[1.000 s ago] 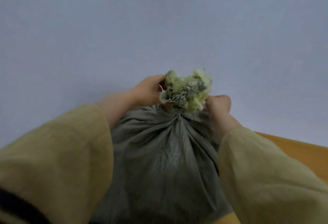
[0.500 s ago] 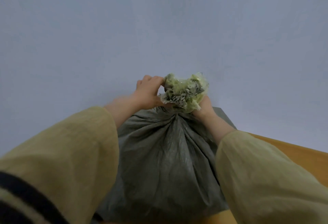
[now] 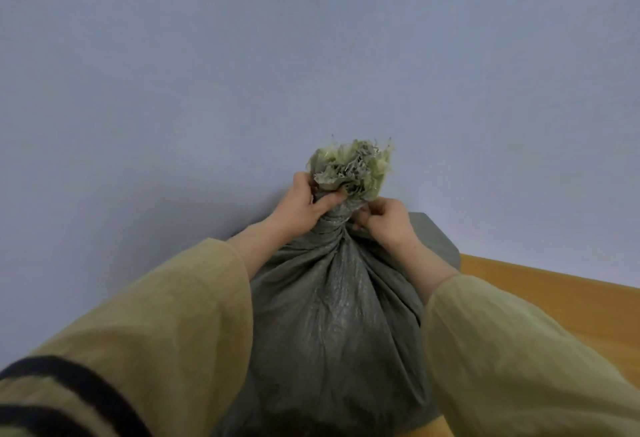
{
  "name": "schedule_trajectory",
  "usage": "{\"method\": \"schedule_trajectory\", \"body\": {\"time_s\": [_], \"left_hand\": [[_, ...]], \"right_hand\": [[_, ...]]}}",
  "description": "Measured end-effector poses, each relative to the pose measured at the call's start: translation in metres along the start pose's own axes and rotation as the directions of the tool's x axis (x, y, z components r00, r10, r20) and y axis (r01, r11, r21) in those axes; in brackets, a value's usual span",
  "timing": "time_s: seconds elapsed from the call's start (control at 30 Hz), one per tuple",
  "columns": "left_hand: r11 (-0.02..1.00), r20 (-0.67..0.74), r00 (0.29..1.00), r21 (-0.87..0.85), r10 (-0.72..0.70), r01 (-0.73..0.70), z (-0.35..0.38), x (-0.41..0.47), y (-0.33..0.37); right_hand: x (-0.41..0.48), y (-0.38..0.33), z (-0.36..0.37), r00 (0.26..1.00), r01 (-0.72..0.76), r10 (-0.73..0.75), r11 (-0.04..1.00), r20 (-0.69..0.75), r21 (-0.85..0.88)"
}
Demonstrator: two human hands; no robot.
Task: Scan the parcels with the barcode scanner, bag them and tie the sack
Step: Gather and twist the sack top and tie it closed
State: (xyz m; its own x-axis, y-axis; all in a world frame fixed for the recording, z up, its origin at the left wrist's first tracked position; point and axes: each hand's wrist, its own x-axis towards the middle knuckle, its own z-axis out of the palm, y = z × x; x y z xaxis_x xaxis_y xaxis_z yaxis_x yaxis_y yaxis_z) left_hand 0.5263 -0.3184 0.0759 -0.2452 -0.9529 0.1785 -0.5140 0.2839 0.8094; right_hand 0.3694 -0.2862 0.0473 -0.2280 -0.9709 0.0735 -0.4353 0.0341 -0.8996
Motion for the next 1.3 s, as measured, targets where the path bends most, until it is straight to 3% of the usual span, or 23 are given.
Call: {"method": "schedule_trajectory", "body": {"time_s": [0.1,0.27,0.43,0.53,0.67,0.77,0.83,0.93,1.03,1.1,1.17,1.3], "left_hand": [[0.996,-0.05,0.996,-0.031,-0.08,0.078,0.005,0.007,-0.001],[0.972,-0.079,0.969,-0.004,-0.235,0.235,0.011,0.023,0.001],[0.935,-0.053,0.943,0.124,-0.328,0.333,0.014,0.032,0.003],[0.924,0.002,0.937,0.17,-0.348,0.343,0.018,0.037,-0.005],[0.847,0.196,0.844,-0.091,-0.5,0.523,0.012,0.036,-0.011],[0.687,0.358,0.771,-0.354,-0.527,0.634,0.002,0.04,-0.016],[0.644,0.384,0.761,-0.407,-0.523,0.648,-0.002,0.044,-0.02],[0.743,0.381,0.786,-0.293,-0.486,0.602,-0.003,0.046,-0.026],[0.885,0.405,0.818,-0.041,-0.409,0.463,-0.005,0.048,-0.028],[0.921,0.393,0.833,0.173,-0.389,0.349,-0.01,0.051,-0.027],[0.89,0.388,0.844,0.41,-0.369,0.201,-0.013,0.054,-0.023],[0.78,0.37,0.887,0.626,-0.274,-0.02,-0.011,0.052,-0.009]], "right_hand": [[-0.008,0.001,0.003,1.0,-0.013,0.013,0.999,0.009,-0.03],[-0.022,-0.01,0.011,0.996,0.07,-0.081,0.956,-0.029,-0.285],[-0.04,-0.021,0.024,0.952,0.208,-0.272,0.913,-0.144,-0.35],[-0.036,-0.019,0.034,0.929,0.303,-0.36,0.875,-0.086,-0.378],[-0.029,-0.013,0.034,0.908,0.396,-0.409,0.775,0.087,-0.492],[-0.017,-0.014,0.036,0.898,0.41,-0.432,0.751,0.084,-0.518],[-0.012,-0.016,0.038,0.915,0.387,-0.389,0.765,0.111,-0.515],[-0.01,-0.013,0.04,0.929,0.367,-0.336,0.777,0.155,-0.511],[-0.009,-0.011,0.04,0.935,0.353,-0.314,0.771,0.166,-0.53],[-0.009,-0.011,0.04,0.938,0.346,-0.3,0.768,0.174,-0.539],[-0.009,-0.012,0.04,0.939,0.344,-0.292,0.765,0.182,-0.545],[-0.006,-0.016,0.037,0.951,0.308,-0.258,0.784,0.168,-0.539]]}}
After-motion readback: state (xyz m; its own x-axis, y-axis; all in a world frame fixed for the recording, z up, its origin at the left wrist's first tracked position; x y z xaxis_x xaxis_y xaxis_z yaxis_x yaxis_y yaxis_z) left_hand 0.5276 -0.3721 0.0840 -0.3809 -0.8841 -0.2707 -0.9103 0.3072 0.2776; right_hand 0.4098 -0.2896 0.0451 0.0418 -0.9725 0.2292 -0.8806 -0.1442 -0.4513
